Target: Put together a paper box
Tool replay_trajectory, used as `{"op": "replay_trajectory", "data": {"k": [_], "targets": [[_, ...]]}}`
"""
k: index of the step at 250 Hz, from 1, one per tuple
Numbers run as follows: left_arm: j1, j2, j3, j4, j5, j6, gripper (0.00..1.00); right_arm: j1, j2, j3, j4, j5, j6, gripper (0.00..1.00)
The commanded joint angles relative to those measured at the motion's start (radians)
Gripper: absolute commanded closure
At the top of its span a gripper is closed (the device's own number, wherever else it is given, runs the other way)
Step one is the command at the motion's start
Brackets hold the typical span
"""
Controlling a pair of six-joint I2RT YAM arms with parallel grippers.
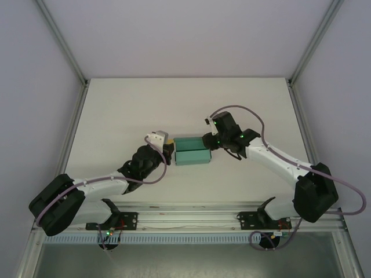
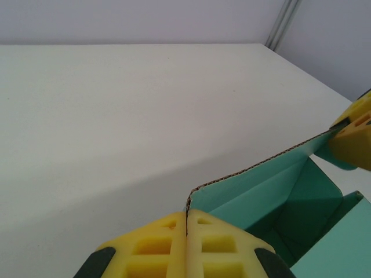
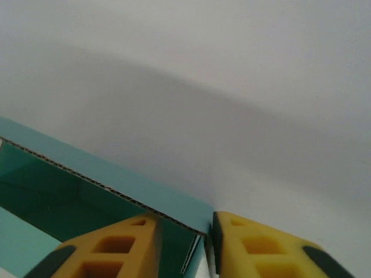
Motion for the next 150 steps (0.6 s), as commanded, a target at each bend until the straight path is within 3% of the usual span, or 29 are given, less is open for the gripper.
{"op": "replay_trajectory", "data": {"k": [1,21,86,120,139,150], "targets": [[-0.007,-0.002,0.01,0.001,0.027,0.008,1.0,-0.004,0.0,0.023,-0.047,-0.062,-0.013,0.81],[-0.007,-0.004,0.004,-0.005,0.021,-0.005,1.0,-0.003,-0.01,-0.004,-0.04,-0.078,-0.022,0.87],[-0.009,-0.032,-0.003,-0.055,0.043,-0.037,1.0,0.013,-0.035,-0.034,-0.008,-0.064,0.031,0.92],[-0.009,-0.033,0.027,-0.142,-0.011,-0.074,0.53,0.021,-0.04,-0.045,0.022,0.038,0.071,0.94],[-0.004,-0.046,0.082,-0.275,-0.096,-0.134,0.45,0.021,-0.02,-0.035,0.005,0.073,0.082,0.95],[0.0,-0.057,0.129,-0.383,-0.102,-0.152,0.28,0.021,-0.002,-0.024,-0.009,0.087,0.096,0.95]]}}
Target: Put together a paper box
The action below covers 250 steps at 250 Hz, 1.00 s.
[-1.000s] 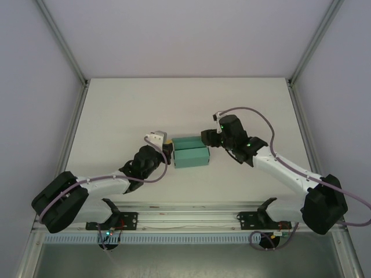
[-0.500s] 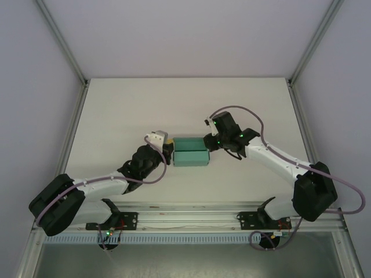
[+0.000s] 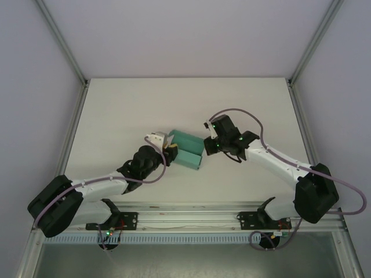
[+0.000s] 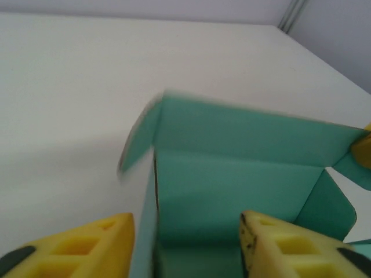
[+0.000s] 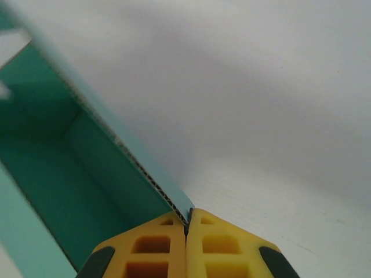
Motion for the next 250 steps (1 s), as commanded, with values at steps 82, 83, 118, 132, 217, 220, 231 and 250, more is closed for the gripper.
{"op": "replay_trajectory", "data": {"k": [82,83,118,132,217,220,231,250], "targets": [[0.138,0.082,0.203,-0.369,0.264,-0.215,0.25,-0.017,0.137,0.057,-0.012,0.086,0.053,0.97],[0.14,0.088,0.204,-0.365,0.272,-0.216,0.26,-0.017,0.137,0.056,-0.013,0.086,0.053,0.97],[0.185,0.281,0.279,-0.177,0.47,-0.265,0.33,-0.017,0.129,0.052,-0.002,0.072,0.042,0.97],[0.186,0.354,0.326,-0.13,0.533,-0.265,0.34,-0.019,0.129,0.047,0.007,0.069,0.038,0.97],[0.181,0.582,0.537,-0.355,0.53,-0.195,0.48,-0.018,0.125,0.08,0.096,0.126,0.041,1.0],[0.181,0.584,0.538,-0.358,0.53,-0.194,0.48,-0.019,0.124,0.081,0.102,0.127,0.038,1.0],[0.181,0.585,0.539,-0.352,0.537,-0.195,0.48,-0.02,0.12,0.085,0.121,0.14,0.033,1.0],[0.181,0.559,0.513,-0.312,0.56,-0.191,0.45,-0.02,0.127,0.103,0.121,0.163,-0.007,0.99]]}}
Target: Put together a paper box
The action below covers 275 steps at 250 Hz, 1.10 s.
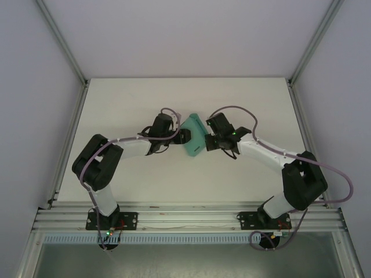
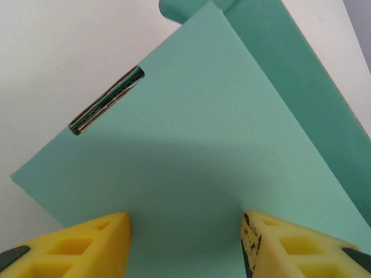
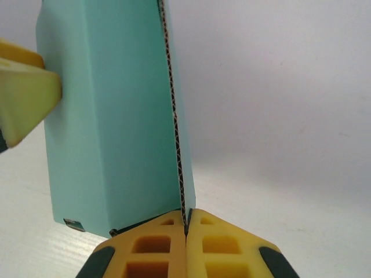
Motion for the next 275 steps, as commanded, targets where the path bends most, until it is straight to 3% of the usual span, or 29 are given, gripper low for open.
{"op": "replay_trajectory", "data": {"k": [1,42,102,164,179,226,247,275], "targets": [[-0.017,0.002,-0.015,-0.03,0.082,0.024,0.45,0.005,-0.013,0.056,0.097,0.035,-0.05,0.99],[-0.019,-0.053,-0.075,0.046,0.093,0.032,0.44,0.005,0.006,0.084,0.102,0.044,-0.179,1.0],[-0.02,0.016,-0.027,0.037,0.146,0.028,0.47,0.005,0.005,0.045,0.22,-0.081,-0.318,1.0],[-0.019,0.021,-0.003,0.011,0.097,0.012,0.47,0.005,0.066,0.068,0.208,-0.041,-0.333,0.99],[-0.017,-0.001,-0.01,-0.013,0.075,0.0,0.39,0.005,0.088,0.074,0.194,-0.018,-0.341,0.99],[0.017,-0.102,-0.075,-0.089,0.077,-0.05,0.32,0.005,0.112,0.068,0.189,0.045,-0.402,1.0],[0.03,-0.161,-0.093,-0.149,0.067,-0.048,0.19,0.006,0.106,0.066,0.2,0.044,-0.414,1.0],[0.061,-0.253,-0.101,-0.253,0.031,-0.021,0.13,0.005,0.1,0.064,0.21,0.035,-0.431,1.0]]}}
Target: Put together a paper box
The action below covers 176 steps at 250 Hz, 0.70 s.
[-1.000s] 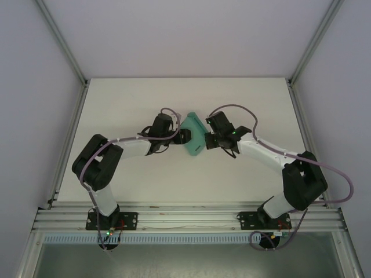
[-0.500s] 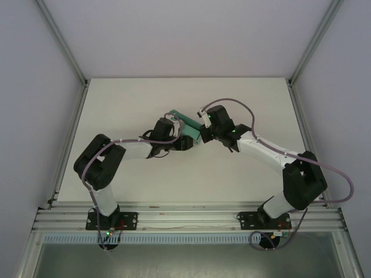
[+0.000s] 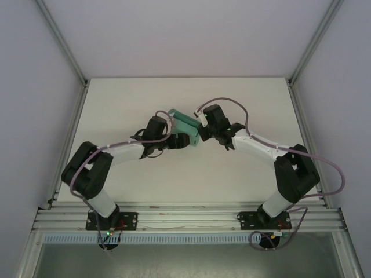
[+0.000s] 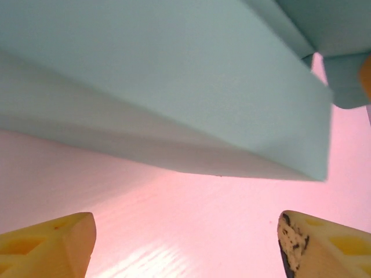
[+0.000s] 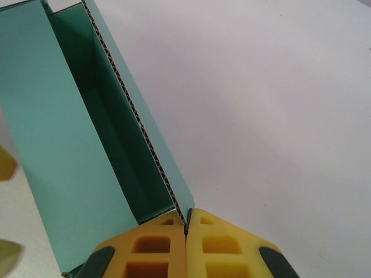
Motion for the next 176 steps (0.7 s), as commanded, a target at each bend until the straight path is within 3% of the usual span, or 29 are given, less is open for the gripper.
{"op": "replay_trajectory", "data": {"k": [1,22,38,78,130,176], "targets": [[0.031,-0.1,-0.01,-0.135,-0.059,0.016,0.12,0.005,0.009,-0.005,-0.028,0.005,-0.039,1.0],[0.085,-0.147,0.018,-0.23,-0.15,0.045,0.0,0.005,0.009,-0.01,-0.02,-0.011,-0.049,1.0],[0.137,-0.139,0.059,-0.252,-0.154,0.094,0.0,0.004,0.012,-0.012,-0.007,-0.021,-0.051,1.0],[0.222,0.003,0.221,-0.277,-0.023,0.208,0.0,0.005,0.023,-0.003,-0.009,-0.02,-0.059,1.0],[0.249,0.083,0.278,-0.234,0.18,0.252,0.15,0.004,0.022,0.009,-0.009,-0.03,-0.056,1.0],[0.249,0.144,0.297,-0.222,0.244,0.278,0.35,0.004,0.03,0.027,-0.029,-0.038,-0.059,1.0]]}}
